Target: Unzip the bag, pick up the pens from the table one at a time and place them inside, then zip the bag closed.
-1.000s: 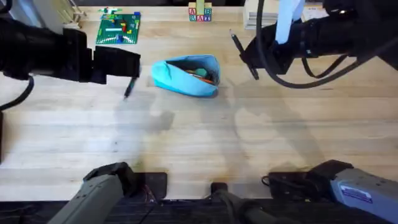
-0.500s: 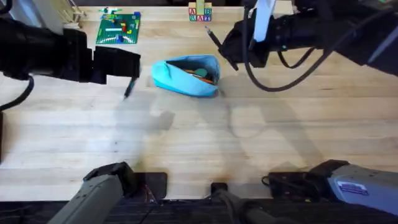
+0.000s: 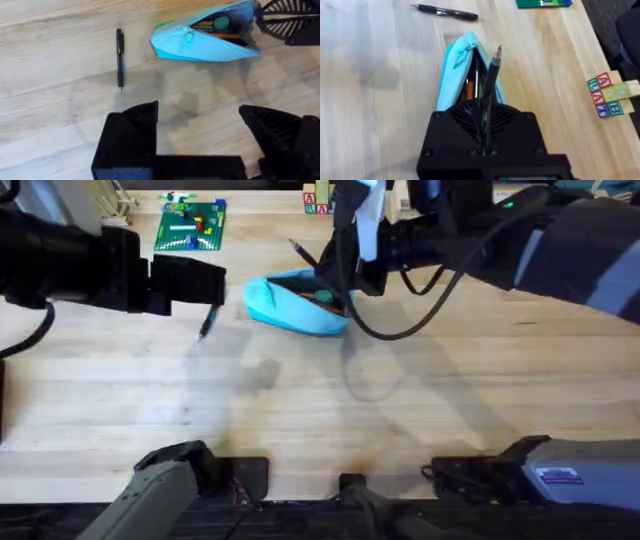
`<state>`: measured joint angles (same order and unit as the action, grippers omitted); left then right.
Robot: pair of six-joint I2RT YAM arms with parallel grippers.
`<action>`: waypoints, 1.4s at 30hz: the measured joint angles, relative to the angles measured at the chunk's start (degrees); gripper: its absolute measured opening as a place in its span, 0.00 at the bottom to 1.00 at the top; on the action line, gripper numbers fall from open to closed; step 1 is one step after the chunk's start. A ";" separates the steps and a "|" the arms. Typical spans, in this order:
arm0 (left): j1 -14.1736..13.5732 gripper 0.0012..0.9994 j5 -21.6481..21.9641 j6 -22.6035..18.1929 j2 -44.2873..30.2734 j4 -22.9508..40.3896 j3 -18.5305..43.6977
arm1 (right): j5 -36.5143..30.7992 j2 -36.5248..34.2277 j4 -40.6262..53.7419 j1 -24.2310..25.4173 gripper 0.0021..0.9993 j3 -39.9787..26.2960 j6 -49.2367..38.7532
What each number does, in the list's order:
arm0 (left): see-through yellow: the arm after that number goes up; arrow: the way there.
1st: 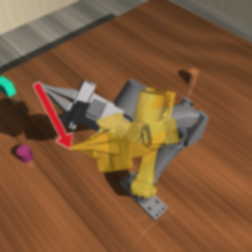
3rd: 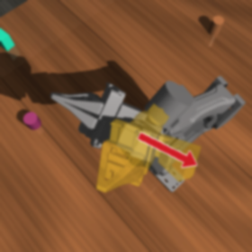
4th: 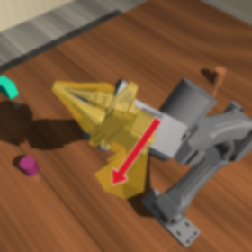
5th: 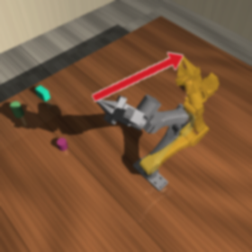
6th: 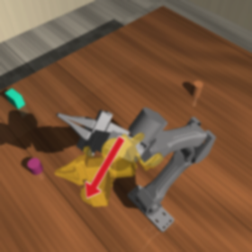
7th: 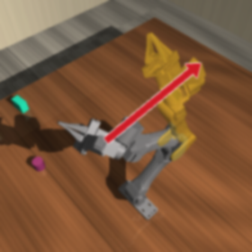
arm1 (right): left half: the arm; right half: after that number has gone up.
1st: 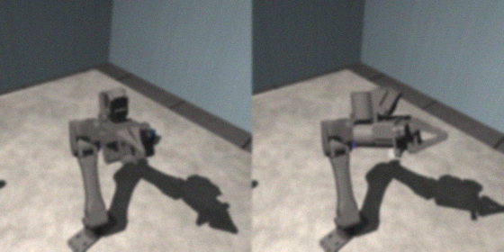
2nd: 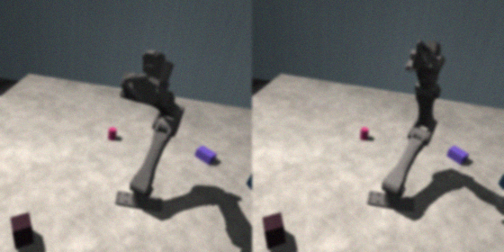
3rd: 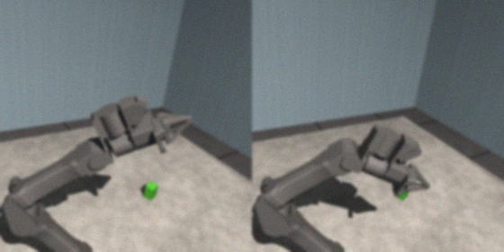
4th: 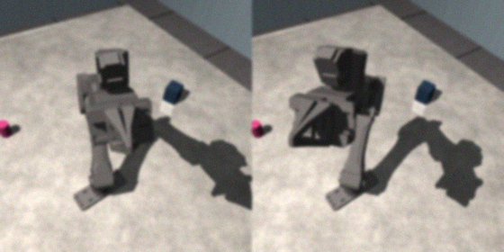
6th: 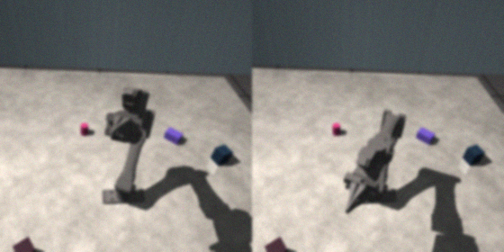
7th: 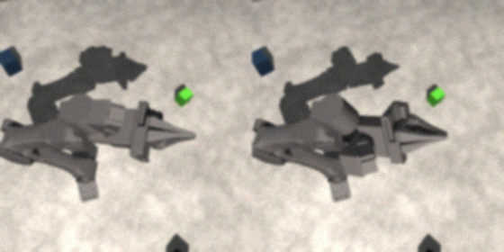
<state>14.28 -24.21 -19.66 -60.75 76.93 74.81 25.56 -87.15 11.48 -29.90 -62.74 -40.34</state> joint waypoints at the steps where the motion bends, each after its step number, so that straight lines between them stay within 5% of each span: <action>1: 0.00 1.00 0.00 0.00 0.00 0.00 0.00 | 0.00 -0.38 -0.18 -0.33 0.03 0.00 -0.01; 31: 0.00 1.00 0.00 0.00 0.00 0.00 0.00 | 0.66 -11.48 -3.12 -1.93 0.03 -0.22 0.02; 38: 0.00 1.00 0.00 0.00 0.00 0.00 0.00 | 0.61 -11.48 -2.72 -1.85 0.97 -0.22 0.06; 42: 0.00 1.00 0.00 0.00 0.00 0.00 0.00 | 0.61 -11.48 -2.74 -1.85 1.00 -0.22 0.04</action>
<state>14.28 -24.21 -19.66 -60.75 76.93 74.81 26.17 -98.63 8.74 -31.75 -62.96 -40.29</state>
